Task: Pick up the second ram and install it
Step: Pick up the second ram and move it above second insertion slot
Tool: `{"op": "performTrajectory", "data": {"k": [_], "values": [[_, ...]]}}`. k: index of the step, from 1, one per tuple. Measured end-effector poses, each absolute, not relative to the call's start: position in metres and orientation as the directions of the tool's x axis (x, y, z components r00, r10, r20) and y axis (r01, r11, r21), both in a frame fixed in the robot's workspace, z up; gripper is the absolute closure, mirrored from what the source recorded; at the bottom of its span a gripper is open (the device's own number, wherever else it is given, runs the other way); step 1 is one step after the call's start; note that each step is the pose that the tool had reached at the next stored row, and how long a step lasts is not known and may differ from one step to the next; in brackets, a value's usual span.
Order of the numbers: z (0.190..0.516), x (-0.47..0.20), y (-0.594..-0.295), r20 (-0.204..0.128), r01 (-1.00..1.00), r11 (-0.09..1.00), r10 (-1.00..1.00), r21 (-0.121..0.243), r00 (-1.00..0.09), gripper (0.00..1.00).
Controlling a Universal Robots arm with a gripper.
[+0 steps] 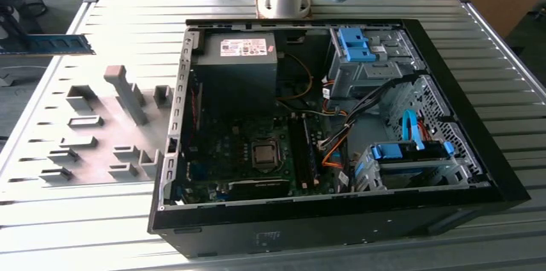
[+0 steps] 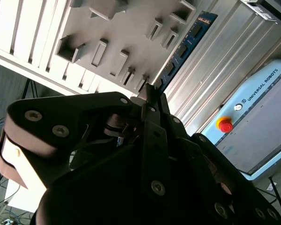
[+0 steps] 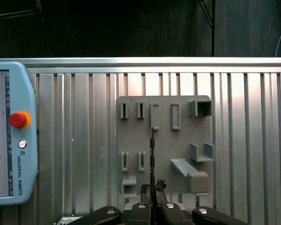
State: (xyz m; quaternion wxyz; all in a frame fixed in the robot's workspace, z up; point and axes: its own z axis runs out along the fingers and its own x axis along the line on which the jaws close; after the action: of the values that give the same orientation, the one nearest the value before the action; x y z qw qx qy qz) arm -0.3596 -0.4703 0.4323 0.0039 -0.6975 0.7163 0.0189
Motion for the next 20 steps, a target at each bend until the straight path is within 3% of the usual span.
{"op": "performTrajectory", "data": {"k": [20], "values": [[0.432,-0.344,-0.47,-0.032,-0.999,0.026,-0.999,0.022,-0.027,0.86]]}}
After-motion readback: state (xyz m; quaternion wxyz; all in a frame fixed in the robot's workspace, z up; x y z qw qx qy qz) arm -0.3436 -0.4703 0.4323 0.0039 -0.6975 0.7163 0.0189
